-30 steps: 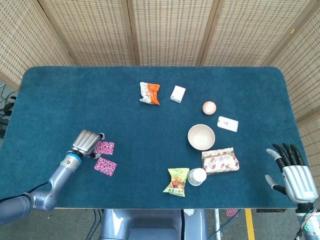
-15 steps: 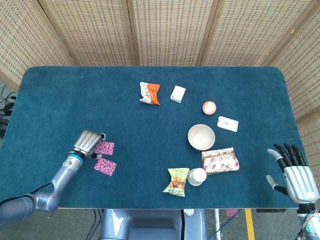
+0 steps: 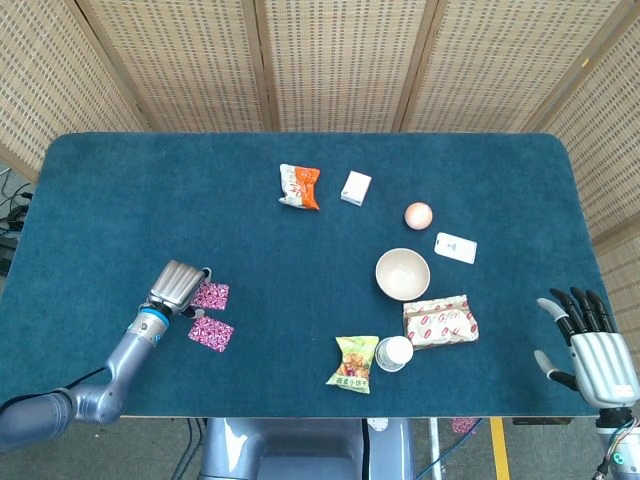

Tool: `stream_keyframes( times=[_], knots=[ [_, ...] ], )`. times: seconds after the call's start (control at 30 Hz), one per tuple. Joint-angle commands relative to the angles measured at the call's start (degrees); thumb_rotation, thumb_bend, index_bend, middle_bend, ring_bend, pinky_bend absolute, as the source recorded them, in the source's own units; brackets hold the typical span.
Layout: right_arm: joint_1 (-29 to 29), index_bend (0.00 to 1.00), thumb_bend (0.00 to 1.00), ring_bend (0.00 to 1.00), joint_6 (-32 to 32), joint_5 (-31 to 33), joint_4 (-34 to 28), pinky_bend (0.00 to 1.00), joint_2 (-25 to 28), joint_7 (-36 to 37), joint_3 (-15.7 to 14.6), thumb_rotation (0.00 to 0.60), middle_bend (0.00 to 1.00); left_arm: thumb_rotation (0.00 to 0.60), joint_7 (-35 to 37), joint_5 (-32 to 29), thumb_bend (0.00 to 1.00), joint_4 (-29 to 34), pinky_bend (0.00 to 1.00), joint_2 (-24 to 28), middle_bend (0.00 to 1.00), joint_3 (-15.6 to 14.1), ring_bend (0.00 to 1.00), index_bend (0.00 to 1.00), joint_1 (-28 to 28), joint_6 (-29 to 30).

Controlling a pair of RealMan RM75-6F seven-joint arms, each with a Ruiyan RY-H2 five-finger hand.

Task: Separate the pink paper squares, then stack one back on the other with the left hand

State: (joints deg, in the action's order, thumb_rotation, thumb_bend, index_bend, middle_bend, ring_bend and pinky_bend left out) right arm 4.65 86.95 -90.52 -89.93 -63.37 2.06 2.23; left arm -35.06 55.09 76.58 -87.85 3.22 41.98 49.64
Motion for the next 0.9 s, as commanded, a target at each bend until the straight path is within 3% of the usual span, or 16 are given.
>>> stream_keyframes(
  times=[0.03,0.9],
  knots=[
    [-0.05,0.17,0.32,0.00,0.09,0.02,0.09,0.00,0.00,0.13,0.02,0.600,0.13,0.491,-0.81,-0.60,0.18,0.00,0.54,-0.29,0.63,-0.07,0.57,0.38,0.10,0.53],
    [-0.47,0.17,0.32,0.00,0.39,0.42,0.57,0.00,0.10,0.68,0.19,0.600,0.13,0.492,-3.59,-4.95,0.18,-0.82,0.54,-1.89,0.63,-0.05,0.57,0.38,1.76,0.35]
  ],
)
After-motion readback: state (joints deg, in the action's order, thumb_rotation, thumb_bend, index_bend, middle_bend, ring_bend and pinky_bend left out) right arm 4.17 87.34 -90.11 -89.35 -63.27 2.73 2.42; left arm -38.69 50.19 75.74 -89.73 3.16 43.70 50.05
